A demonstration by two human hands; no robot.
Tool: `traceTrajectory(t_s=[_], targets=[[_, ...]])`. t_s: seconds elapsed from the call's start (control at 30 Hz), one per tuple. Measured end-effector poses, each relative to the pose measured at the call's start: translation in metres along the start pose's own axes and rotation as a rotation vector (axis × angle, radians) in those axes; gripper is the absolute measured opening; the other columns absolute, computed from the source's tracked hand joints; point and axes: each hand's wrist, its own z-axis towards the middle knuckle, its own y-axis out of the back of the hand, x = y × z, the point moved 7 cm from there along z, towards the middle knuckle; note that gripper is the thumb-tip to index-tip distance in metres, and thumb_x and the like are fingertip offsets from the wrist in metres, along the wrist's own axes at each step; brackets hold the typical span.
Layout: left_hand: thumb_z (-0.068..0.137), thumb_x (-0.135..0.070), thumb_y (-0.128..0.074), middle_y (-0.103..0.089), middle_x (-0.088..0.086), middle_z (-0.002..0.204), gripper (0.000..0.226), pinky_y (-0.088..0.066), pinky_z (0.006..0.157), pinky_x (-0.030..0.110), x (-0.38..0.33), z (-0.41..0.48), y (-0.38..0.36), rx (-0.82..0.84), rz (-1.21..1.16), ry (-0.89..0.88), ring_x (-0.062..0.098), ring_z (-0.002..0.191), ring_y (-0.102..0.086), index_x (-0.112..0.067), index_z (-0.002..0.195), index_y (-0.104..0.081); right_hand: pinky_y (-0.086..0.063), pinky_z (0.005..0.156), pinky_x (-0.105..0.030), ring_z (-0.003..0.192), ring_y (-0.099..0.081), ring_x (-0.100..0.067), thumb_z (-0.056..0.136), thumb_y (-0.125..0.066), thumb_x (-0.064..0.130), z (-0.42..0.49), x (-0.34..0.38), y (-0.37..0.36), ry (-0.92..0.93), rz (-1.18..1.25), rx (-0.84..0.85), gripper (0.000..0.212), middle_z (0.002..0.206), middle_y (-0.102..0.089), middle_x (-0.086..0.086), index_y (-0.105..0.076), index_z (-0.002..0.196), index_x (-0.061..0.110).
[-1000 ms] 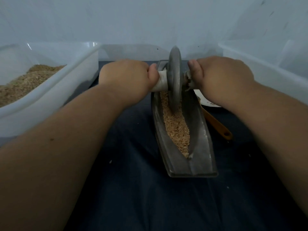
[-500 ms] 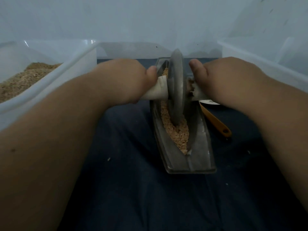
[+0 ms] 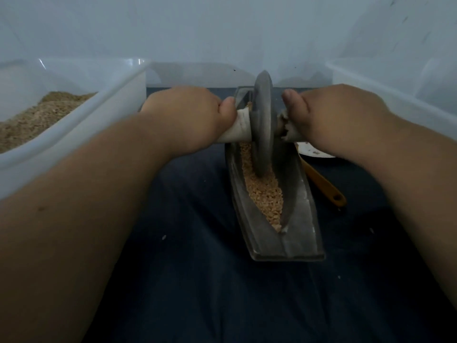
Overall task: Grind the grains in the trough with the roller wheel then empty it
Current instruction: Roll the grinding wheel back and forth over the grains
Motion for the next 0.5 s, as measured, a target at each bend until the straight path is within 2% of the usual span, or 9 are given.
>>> traceTrajectory(t_s=[0.1,0.17,0.3,0.4,0.43,0.5], targets=[[0.101,-0.044,-0.026,-0.064,0.004,0.050,0.061,-0.042,0.060,0.029,-0.002,-0.009,-0.001,0.268,-0.128,0.014,0.016,0.047,-0.059,-0.015,0.059,-0.059,-0.043,0.058,-0.033,0.058,-0.056,-0.026,0.103,-0.021,0.048,-0.006,-0.002,0.000,-0.028,0.137,0.189,0.047,0.058,-0.056,-0.009,-0.041,0.064,0.032],[0.101,-0.044,-0.023,-0.065,0.002,0.049,0.068,-0.039,0.058,0.025,-0.005,-0.016,0.001,0.327,-0.144,0.014,0.010,0.042,-0.058,-0.013,0.057,-0.064,-0.041,0.054,-0.029,0.050,-0.058,-0.026,0.102,-0.024,0.050,-0.012,-0.005,0.003,-0.060,0.265,0.220,0.049,0.051,-0.058,-0.009,-0.040,0.061,0.030],[0.102,-0.040,-0.027,-0.064,-0.004,0.048,0.056,-0.049,0.066,0.030,-0.009,-0.020,0.004,0.246,-0.039,-0.071,0.011,0.046,-0.059,-0.016,0.061,-0.055,-0.047,0.060,-0.039,0.055,-0.051,-0.028,0.105,-0.024,0.038,-0.021,-0.002,0.012,-0.082,0.300,0.125,0.042,0.056,-0.049,-0.010,-0.020,0.064,0.039],[0.099,-0.052,-0.028,-0.052,-0.002,0.039,0.063,-0.042,0.047,0.027,0.003,-0.013,0.002,0.161,-0.090,0.083,0.009,0.032,-0.049,-0.004,0.065,-0.049,-0.032,0.051,-0.032,0.052,-0.046,-0.023,0.102,-0.015,0.048,-0.015,0.004,0.011,-0.032,0.112,0.056,0.054,0.054,-0.046,-0.008,-0.038,0.059,0.026],[0.099,-0.052,-0.028,-0.051,-0.002,0.043,0.061,-0.040,0.046,0.026,0.005,-0.009,-0.001,0.130,-0.053,0.096,0.009,0.036,-0.050,-0.002,0.067,-0.045,-0.026,0.049,-0.030,0.051,-0.044,-0.021,0.102,-0.013,0.049,-0.013,0.004,0.010,-0.031,0.032,-0.011,0.059,0.053,-0.045,-0.006,-0.041,0.059,0.021],[0.100,-0.047,-0.027,-0.050,-0.002,0.058,0.047,-0.046,0.060,0.034,0.002,-0.001,-0.004,0.014,0.042,0.034,0.022,0.057,-0.052,-0.013,0.069,-0.039,-0.022,0.048,-0.029,0.049,-0.040,-0.019,0.103,-0.012,0.048,-0.009,0.005,0.009,-0.009,-0.060,-0.167,0.057,0.053,-0.043,-0.002,-0.040,0.061,0.022]])
